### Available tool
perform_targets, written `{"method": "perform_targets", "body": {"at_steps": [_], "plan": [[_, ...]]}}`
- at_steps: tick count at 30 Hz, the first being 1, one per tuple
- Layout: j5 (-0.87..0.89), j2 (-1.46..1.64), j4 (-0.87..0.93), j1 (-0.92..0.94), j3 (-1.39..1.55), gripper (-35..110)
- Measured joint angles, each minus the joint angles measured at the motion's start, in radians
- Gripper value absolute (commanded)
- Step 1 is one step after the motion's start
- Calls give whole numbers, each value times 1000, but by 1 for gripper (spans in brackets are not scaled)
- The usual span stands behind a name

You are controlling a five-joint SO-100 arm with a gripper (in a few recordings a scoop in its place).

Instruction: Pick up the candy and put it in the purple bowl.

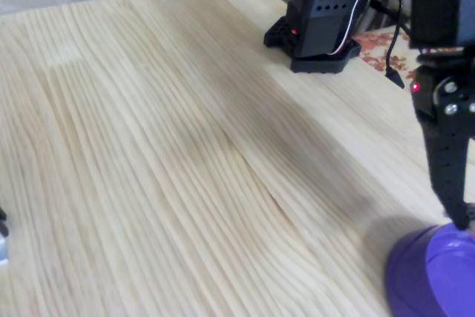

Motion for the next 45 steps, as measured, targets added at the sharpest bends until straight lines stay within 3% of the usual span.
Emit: {"method": "perform_targets", "body": {"at_steps": [17,19,28,36,45], "plan": [[44,-17,9,-40,-97,13],[48,-17,35,-37,-97,-1],[-18,48,187,40,-94,-1],[-235,417,310,295,153,-1],[-479,795,387,867,437,-1]]}}
